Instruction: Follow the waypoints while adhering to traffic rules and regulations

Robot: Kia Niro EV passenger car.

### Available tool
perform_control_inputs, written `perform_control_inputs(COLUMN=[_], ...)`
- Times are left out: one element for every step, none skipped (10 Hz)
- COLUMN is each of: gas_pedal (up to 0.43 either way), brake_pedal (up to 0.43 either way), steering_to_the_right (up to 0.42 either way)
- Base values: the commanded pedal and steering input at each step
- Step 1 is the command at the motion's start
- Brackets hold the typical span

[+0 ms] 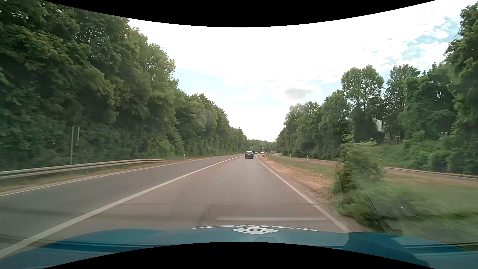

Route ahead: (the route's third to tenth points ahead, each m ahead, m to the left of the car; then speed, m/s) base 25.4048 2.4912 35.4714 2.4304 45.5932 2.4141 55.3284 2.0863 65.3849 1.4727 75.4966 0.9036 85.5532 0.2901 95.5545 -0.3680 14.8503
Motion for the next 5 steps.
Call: perform_control_inputs(gas_pedal=[0.22, 0.22, 0.22, 0.22, 0.22], brake_pedal=[0.0, 0.0, 0.0, 0.0, 0.0], steering_to_the_right=[0.002, 0.002, 0.002, 0.002, 0.002])
